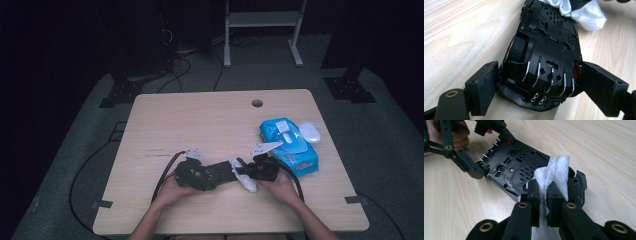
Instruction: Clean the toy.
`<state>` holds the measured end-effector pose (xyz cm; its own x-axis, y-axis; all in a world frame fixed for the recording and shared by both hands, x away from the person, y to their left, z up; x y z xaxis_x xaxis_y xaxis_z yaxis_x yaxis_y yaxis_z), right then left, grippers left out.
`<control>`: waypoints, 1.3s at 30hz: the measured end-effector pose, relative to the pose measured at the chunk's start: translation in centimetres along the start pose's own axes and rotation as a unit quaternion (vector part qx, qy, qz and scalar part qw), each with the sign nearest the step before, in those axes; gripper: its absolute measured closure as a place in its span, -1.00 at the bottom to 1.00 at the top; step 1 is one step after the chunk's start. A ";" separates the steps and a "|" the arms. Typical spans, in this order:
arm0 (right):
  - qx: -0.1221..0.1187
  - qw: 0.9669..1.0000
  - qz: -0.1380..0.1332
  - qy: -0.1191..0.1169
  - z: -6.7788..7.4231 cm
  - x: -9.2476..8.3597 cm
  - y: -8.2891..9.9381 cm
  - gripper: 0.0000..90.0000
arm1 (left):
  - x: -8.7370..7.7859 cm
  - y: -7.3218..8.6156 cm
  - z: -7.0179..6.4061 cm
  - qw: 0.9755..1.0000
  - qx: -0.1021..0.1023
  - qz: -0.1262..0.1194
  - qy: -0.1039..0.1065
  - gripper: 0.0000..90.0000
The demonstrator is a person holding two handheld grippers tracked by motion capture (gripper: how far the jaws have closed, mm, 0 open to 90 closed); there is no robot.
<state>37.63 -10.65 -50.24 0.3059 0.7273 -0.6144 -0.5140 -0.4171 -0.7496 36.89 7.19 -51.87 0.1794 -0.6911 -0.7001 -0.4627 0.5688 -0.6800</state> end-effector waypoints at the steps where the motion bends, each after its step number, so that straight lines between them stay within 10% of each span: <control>1: 0.001 1.000 0.002 -0.004 0.0 -0.1 0.1 0.84 | 0.0 0.0 0.0 1.000 0.002 0.003 0.000 -0.63; 18: -0.001 1.000 0.019 -0.018 0.4 -0.7 0.8 0.84 | 0.1 0.1 -0.3 1.000 0.025 0.011 -0.009 -0.63; 39: -0.034 0.999 -0.004 0.003 1.1 -0.8 1.5 0.85 | -0.5 0.0 0.1 0.995 -0.066 -0.009 0.070 -0.66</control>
<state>35.73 -11.27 -50.65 0.3149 0.7272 -0.6099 -0.4553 -0.4481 -0.7693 36.91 7.59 -51.58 0.0695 -0.7614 -0.6446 -0.5721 0.4989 -0.6510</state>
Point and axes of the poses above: each handheld gripper's, and its own axes: x roughly forward along the jaws, y roughly out of its underside, z roughly to its left, the point moved 7 cm from there along x, roughly forward along the jaws, and after that the axes turned 3 degrees about x, right-handed, at the moved point
